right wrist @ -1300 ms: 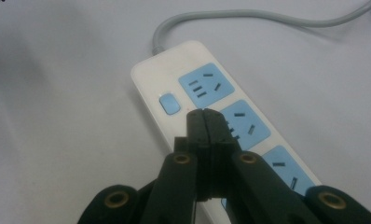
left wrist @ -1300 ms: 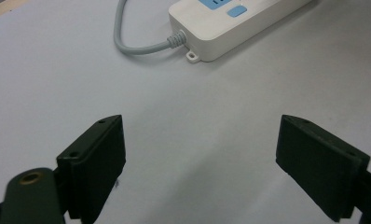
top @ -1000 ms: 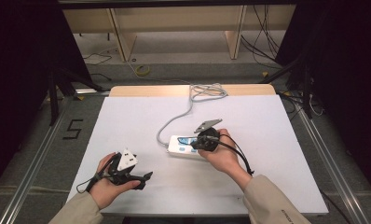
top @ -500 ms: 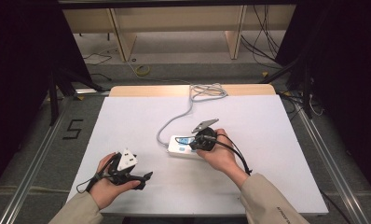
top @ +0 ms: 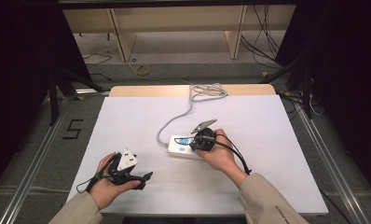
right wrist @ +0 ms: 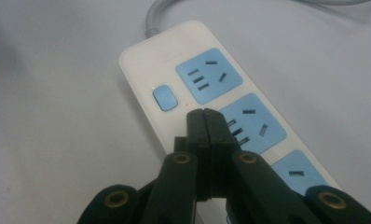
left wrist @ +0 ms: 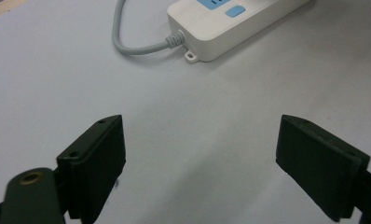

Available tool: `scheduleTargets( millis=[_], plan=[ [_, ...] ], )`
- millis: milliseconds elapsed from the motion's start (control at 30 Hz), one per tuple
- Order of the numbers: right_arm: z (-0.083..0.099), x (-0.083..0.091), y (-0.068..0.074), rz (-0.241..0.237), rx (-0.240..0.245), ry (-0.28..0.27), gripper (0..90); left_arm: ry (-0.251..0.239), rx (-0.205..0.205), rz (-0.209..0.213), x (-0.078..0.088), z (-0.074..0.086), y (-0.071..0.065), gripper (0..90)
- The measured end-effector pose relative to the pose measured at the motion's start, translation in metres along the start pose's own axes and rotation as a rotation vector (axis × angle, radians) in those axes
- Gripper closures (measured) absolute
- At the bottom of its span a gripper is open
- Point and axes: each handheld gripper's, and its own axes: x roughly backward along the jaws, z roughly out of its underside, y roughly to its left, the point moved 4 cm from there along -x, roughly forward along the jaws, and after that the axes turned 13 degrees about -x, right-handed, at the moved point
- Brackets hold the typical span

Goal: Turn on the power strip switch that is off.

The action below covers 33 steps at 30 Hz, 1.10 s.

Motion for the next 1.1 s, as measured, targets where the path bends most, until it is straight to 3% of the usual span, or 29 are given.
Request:
scheduleTargets(
  millis=[1100],
  plan=[
    [0.0, -0.0024, 0.0007, 0.025, 0.012, 0.021, 90.0, 0.004, -0.001, 0.004, -0.0008, 0.0, -0.0011, 15.5]
  ],
)
